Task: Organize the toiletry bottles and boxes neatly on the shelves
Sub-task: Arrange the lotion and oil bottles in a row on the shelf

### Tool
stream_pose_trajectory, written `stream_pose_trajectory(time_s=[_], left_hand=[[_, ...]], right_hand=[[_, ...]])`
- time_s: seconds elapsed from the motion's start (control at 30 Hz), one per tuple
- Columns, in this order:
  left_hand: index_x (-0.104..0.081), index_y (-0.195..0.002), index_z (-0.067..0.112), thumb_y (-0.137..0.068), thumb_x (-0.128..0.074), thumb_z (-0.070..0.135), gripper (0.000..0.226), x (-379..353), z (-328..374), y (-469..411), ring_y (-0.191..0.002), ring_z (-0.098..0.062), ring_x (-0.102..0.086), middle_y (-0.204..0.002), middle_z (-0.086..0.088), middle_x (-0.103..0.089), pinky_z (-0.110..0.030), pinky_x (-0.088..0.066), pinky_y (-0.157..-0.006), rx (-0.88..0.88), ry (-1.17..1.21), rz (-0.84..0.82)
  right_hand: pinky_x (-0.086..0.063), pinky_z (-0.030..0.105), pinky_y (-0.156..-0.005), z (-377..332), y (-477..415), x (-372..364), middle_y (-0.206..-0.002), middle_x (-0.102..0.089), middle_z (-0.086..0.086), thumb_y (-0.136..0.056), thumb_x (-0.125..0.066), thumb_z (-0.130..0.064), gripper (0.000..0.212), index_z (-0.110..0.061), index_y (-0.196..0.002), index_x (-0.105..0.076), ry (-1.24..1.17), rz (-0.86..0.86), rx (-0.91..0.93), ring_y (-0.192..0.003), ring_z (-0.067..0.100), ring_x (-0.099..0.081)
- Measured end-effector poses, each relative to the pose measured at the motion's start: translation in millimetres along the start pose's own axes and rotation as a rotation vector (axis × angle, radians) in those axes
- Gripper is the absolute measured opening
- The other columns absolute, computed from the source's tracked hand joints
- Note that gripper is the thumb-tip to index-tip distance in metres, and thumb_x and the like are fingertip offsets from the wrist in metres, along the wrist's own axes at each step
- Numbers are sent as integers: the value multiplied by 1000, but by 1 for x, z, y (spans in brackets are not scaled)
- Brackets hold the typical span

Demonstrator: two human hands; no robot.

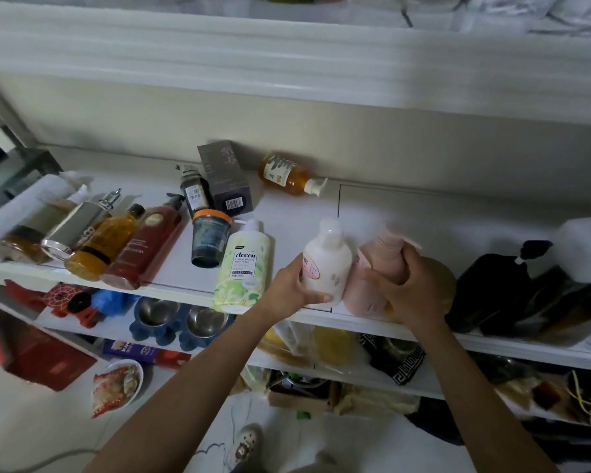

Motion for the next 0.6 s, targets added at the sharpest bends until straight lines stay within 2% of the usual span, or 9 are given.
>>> stream_pose_trajectory(time_s=[0.1, 0.17, 0.23, 0.33, 0.37, 0.43, 0.47, 0.53, 0.6], left_hand=[[-46, -110, 19, -72, -80, 14, 51, 6, -6, 2, -112, -15, -55, -118, -1, -60, -31, -46, -95, -96, -163, -73], [-50, -122, 19, -76, -77, 13, 54, 28, -7, 9, -114, -8, -49, -125, 0, -56, -23, -40, -99, -190, -167, -37], [-53, -120, 26, -81, -72, 11, 46, 67, -13, 21, -110, -6, -49, -122, 4, -55, -17, -39, -92, -222, -116, 117], [-57, -114, 17, -86, -66, 13, 30, 126, -53, 38, -101, -18, -58, -115, -3, -58, -24, -43, -79, -38, -202, 355], [-56, -113, 15, -88, -64, 20, 26, 139, -69, 41, -98, -21, -59, -111, -4, -59, -27, -44, -77, 57, -291, 369], [-53, -110, 14, -93, -56, 32, 25, 143, -96, 45, -94, -24, -60, -103, -3, -59, -30, -44, -73, 183, -382, 218], [-51, -105, 14, -95, -52, 35, 23, 138, -106, 45, -92, -24, -60, -100, -2, -59, -31, -44, -74, 219, -319, 107], [-51, -97, 15, -95, -53, 36, 20, 124, -115, 47, -81, -24, -62, -98, -7, -61, -37, -49, -77, 335, 72, -48], [-53, -103, 13, -91, -59, 34, 26, 114, -118, 46, -81, -26, -67, -102, -11, -66, -42, -55, -79, 425, 357, -112]], right_hand=[[-44, 23, -92, -2, 27, -3, -128, -49, -18, -78, -75, -23, 66, -32, -133, -40, -89, 229, 76, -115, 1, -49], [-45, 28, -94, 0, 59, -7, -119, -49, -20, -81, -73, -22, 55, -34, -125, -43, -77, 504, 141, -112, 4, -50], [-44, 35, -91, 2, 90, -30, -114, -48, -11, -83, -63, -29, 38, -26, -117, -47, 3, 654, 189, -106, 13, -49], [-47, 32, -84, 5, 99, -99, -104, -54, -7, -83, -52, -33, 23, -23, -104, -54, 84, 419, 111, -95, 13, -52], [-48, 32, -82, 6, 95, -125, -102, -57, -8, -83, -53, -34, 21, -25, -102, -56, 84, 285, 33, -93, 10, -54], [-50, 29, -80, 3, 84, -166, -101, -63, -7, -86, -57, -36, 18, -25, -100, -59, 2, 94, -155, -91, 4, -58], [-50, 28, -77, 6, 76, -180, -100, -66, -4, -88, -59, -36, 16, -24, -98, -61, -38, 46, -253, -89, 5, -60], [-51, 30, -75, 11, 60, -202, -94, -69, 0, -89, -58, -39, 21, -20, -94, -65, -14, -20, -373, -85, 13, -64], [-55, 38, -77, 12, 47, -215, -89, -72, 3, -86, -60, -45, 33, -15, -92, -70, 5, -46, -411, -81, 20, -68]])
Point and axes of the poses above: each hand's wrist, its own y-axis away from the middle knuckle, its own x-axis out of the back of the hand, z = x × y, the point moved 7 cm from there along -y, towards the middle knuckle
